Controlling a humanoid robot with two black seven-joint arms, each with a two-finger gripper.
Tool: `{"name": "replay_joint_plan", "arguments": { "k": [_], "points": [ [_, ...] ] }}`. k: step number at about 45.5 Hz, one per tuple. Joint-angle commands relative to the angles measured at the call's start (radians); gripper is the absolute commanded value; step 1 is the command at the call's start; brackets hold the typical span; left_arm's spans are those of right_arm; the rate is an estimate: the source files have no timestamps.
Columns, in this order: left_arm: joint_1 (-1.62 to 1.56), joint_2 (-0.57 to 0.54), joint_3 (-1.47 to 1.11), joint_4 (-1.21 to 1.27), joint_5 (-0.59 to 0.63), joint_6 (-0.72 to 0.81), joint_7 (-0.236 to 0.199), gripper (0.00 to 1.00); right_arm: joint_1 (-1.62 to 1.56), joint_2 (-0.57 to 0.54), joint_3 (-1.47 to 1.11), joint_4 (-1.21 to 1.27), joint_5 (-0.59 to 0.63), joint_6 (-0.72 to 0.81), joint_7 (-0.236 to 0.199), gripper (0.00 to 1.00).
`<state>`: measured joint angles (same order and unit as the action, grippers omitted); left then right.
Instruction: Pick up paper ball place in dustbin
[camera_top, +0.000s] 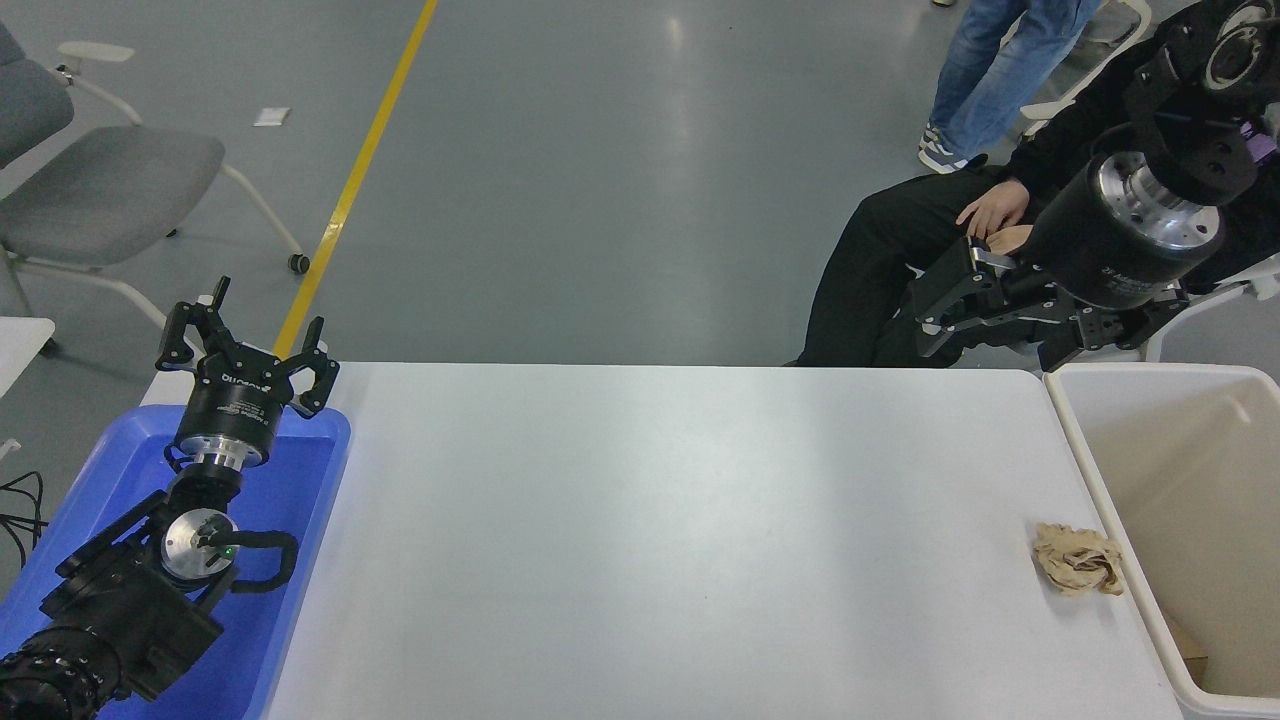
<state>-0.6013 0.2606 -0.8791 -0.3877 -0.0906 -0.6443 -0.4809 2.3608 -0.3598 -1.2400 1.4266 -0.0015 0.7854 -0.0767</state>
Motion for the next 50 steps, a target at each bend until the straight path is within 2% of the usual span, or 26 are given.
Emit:
{"name": "replay_joint_plan", "arguments": {
  "k": [1, 50],
  "points": [
    [0.0, 0.0, 0.0, 0.001, 0.002, 0.0, -0.001, 0.98, 0.002, -0.004, 0.001, 0.0, 0.0, 0.0, 0.0, 1.0],
    [0.0, -0.001, -0.001, 0.0, 0.0, 0.0, 0.001, 0.98, 0.003, -0.013, 0.011, -0.001, 0.0, 0.0, 0.0, 1.0]
  ]
}}
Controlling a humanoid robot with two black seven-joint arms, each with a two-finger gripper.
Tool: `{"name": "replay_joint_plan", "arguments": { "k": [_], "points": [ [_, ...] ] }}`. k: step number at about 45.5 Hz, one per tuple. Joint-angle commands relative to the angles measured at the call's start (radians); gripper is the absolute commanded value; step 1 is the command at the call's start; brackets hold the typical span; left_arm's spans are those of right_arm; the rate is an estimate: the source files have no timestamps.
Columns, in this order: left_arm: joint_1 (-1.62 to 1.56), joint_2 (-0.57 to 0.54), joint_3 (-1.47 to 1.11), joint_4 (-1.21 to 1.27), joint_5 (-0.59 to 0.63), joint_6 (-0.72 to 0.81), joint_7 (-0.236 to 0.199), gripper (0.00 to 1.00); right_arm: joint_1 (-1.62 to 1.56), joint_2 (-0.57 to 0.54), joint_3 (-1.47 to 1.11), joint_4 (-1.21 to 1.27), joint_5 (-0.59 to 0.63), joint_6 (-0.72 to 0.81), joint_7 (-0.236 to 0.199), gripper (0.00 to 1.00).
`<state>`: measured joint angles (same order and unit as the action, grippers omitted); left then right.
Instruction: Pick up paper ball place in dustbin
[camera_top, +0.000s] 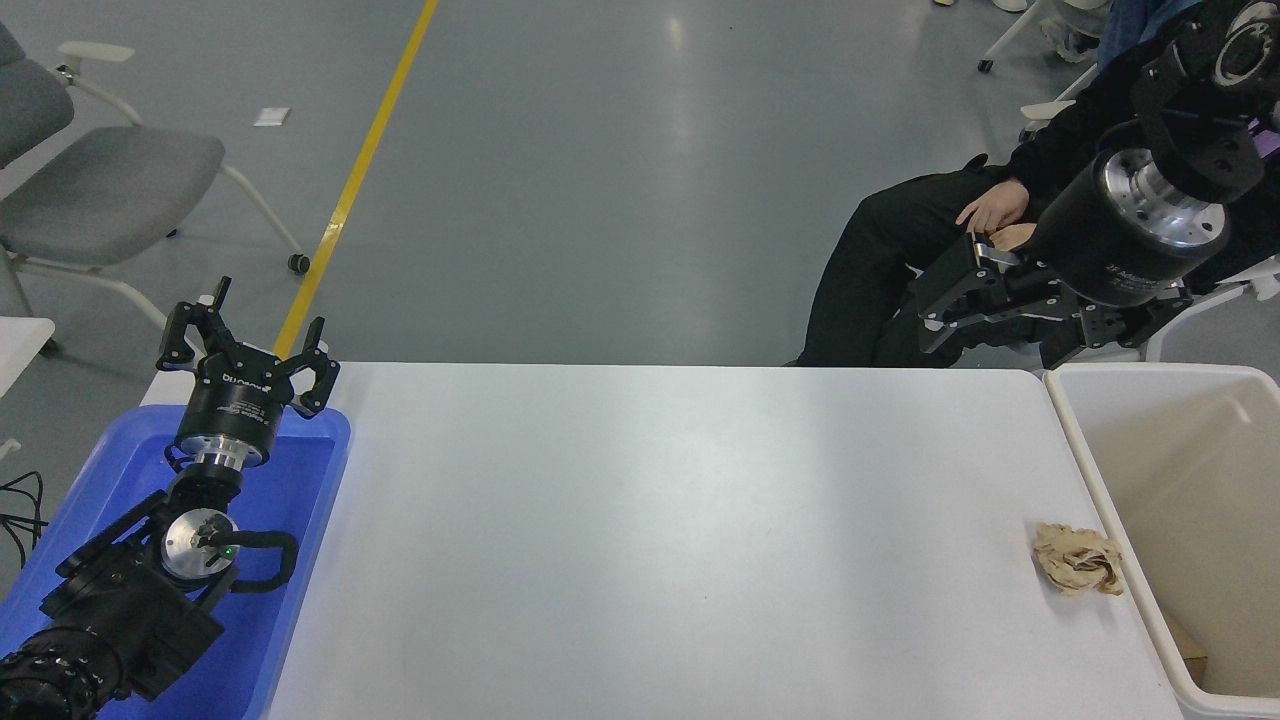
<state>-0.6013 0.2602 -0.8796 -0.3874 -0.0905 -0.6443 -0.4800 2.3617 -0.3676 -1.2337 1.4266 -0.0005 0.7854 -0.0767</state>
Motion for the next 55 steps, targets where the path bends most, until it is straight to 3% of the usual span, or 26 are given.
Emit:
{"name": "replay_joint_plan", "arguments": {
  "k": [1, 20, 24, 39, 55],
  "points": [
    [0.0, 0.001, -0.001, 0.001, 0.0, 0.0, 0.0, 0.98, 0.002, -0.007, -0.001, -0.002, -0.001, 0.0, 0.0, 1.0],
    [0.0, -0.001, -0.001, -0.001, 0.0, 0.002, -0.002, 0.98, -0.111, -0.264, -0.193, -0.034, -0.019, -0.006, 0.002, 1.0],
    [0.0, -0.001, -0.001, -0.001, 0.0, 0.002, -0.002, 0.98, -0.226, -0.335, -0.185, -0.101, -0.062, -0.164, 0.0, 1.0],
    [0.0, -0.001, -0.001, -0.001, 0.0, 0.002, -0.002, 0.98, -0.798, -0.344, 0.151, -0.305, -0.344, -0.442, 0.0, 1.0],
    [0.0, -0.001, -0.002, -0.001, 0.0, 0.002, -0.002, 0.98, -0.938, -0.333, 0.244, -0.322, -0.363, -0.479, 0.0, 1.0]
  ]
}}
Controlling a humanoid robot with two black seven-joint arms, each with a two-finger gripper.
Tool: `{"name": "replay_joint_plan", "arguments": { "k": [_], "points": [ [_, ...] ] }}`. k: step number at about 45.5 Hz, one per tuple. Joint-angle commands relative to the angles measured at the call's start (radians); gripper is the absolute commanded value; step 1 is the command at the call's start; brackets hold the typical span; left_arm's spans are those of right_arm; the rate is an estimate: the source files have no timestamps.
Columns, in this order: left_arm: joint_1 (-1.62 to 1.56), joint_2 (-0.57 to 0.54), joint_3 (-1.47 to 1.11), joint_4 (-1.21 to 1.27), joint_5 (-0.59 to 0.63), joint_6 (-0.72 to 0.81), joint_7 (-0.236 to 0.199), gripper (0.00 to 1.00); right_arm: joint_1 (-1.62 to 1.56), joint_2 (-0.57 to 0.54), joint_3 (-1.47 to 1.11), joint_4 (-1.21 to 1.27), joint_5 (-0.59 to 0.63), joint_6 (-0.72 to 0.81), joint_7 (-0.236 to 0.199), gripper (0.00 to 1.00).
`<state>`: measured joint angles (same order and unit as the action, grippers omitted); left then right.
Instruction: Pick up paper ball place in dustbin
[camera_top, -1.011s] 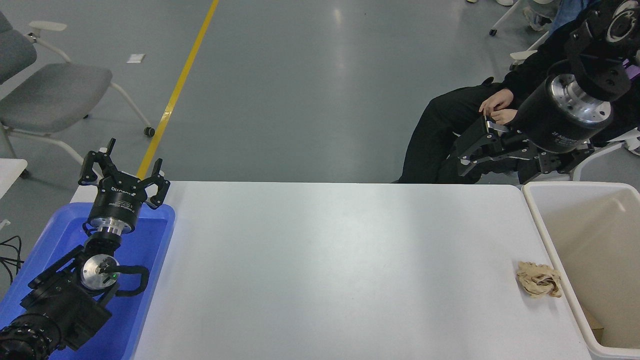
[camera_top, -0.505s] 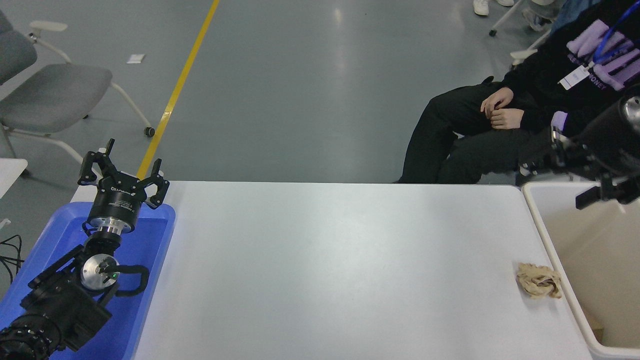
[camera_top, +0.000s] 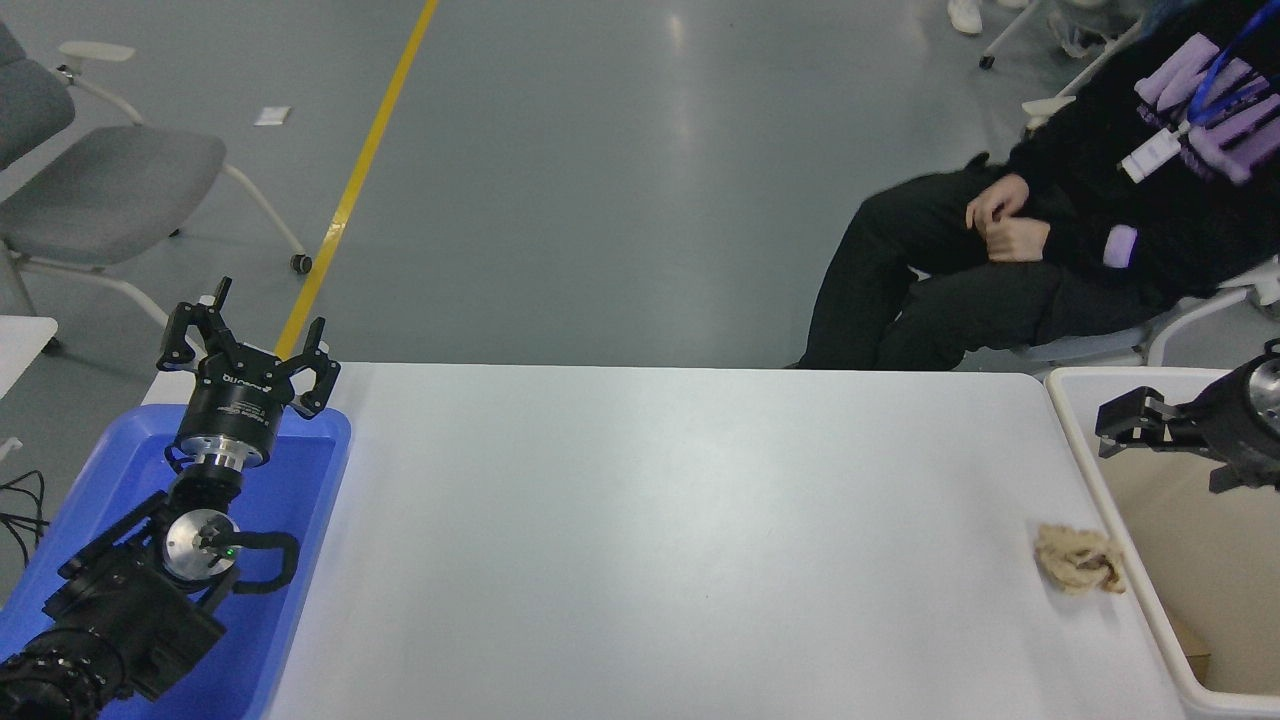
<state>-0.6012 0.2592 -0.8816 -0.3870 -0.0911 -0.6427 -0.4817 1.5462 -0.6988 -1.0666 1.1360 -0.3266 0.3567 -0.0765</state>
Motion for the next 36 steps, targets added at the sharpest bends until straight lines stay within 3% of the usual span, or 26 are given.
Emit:
{"name": "replay_joint_plan", "arguments": {
  "k": [1, 22, 33, 36],
  "points": [
    [0.0, 0.0, 0.0, -0.001, -0.001, 0.0, 0.0, 0.98, -0.127, -0.002, 0.085, -0.032, -0.037, -0.054, 0.0, 1.0],
    [0.0, 0.0, 0.0, -0.001, 0.001, 0.0, -0.002, 0.98, -0.291, 0.082, 0.181, -0.108, -0.045, -0.226, -0.003, 1.0],
    [0.0, 0.0, 0.0, -0.001, -0.001, 0.0, 0.0, 0.98, -0.365, 0.127, 0.201, -0.185, -0.057, -0.242, -0.005, 1.0],
    [0.0, 0.0, 0.0, 0.0, 0.001, 0.0, -0.002, 0.98, -0.397, 0.137, 0.218, -0.232, -0.065, -0.252, -0.008, 0.94]
  ]
}}
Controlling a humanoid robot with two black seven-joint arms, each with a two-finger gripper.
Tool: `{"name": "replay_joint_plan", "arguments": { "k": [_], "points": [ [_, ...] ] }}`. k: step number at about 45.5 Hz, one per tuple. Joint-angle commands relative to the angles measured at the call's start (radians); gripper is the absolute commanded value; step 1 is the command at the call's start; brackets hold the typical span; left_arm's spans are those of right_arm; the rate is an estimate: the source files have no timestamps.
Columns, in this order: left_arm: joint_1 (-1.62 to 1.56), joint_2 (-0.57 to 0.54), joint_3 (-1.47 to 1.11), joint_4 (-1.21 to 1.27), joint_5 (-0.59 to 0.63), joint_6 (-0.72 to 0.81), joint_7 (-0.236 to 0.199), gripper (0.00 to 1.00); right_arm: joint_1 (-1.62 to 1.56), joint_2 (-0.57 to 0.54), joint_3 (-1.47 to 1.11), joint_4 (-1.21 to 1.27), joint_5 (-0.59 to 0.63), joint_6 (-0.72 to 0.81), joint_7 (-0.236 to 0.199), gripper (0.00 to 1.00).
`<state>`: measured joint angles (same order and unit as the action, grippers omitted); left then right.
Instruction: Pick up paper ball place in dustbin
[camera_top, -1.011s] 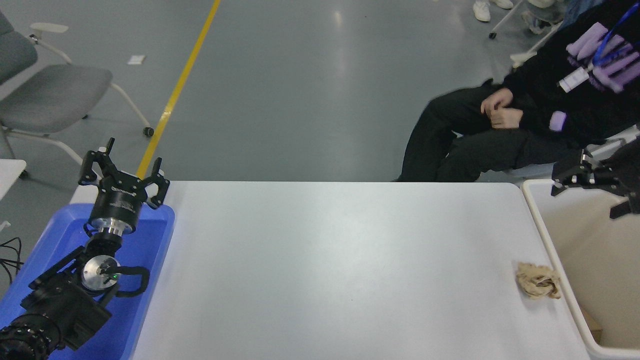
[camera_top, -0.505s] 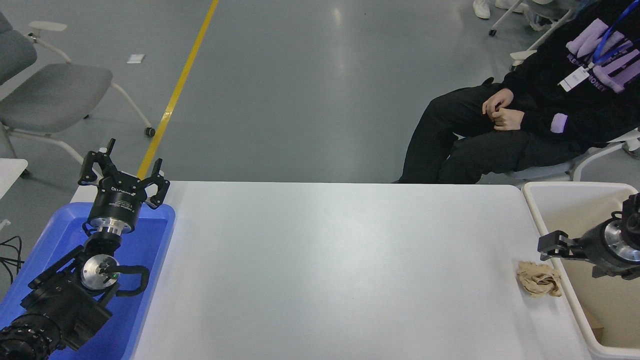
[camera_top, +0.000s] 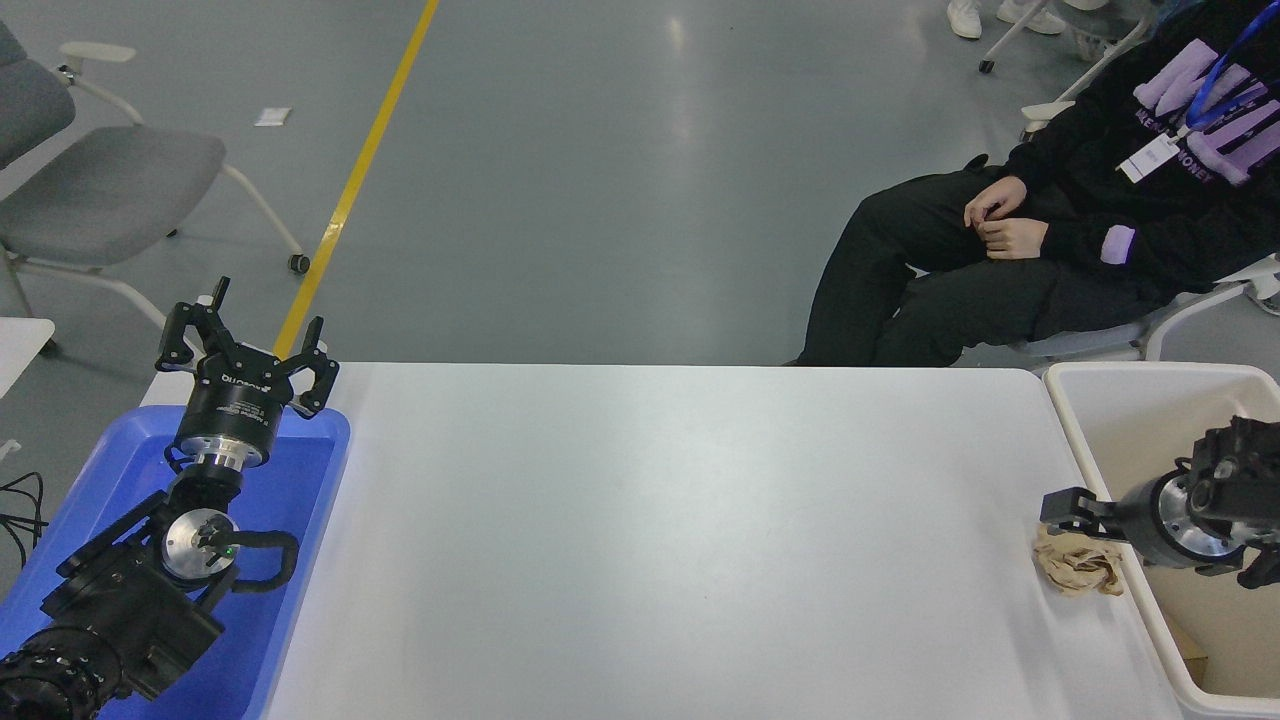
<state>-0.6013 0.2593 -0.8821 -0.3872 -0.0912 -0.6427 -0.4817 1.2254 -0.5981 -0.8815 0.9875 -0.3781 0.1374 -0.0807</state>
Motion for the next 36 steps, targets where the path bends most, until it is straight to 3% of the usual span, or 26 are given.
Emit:
{"name": "replay_joint_plan", "arguments": {
  "k": [1, 27, 32, 36],
  "points": [
    [0.0, 0.0, 0.0, 0.001, -0.001, 0.0, -0.002, 0.98, -0.084, 0.04, 0.038, -0.095, -0.016, -0.038, -0.004, 0.94],
    [0.0, 0.0, 0.0, 0.001, -0.001, 0.0, 0.0, 0.98, -0.227, 0.103, 0.105, -0.217, -0.048, -0.081, -0.01, 0.93],
    [0.0, 0.0, 0.0, 0.001, -0.001, 0.0, 0.0, 0.98, -0.227, 0.103, 0.105, -0.216, -0.047, -0.084, -0.01, 0.77],
    [0.0, 0.0, 0.0, 0.001, -0.001, 0.0, 0.0, 0.98, -0.224, 0.098, 0.105, -0.205, -0.041, -0.084, -0.01, 0.44]
  ]
}}
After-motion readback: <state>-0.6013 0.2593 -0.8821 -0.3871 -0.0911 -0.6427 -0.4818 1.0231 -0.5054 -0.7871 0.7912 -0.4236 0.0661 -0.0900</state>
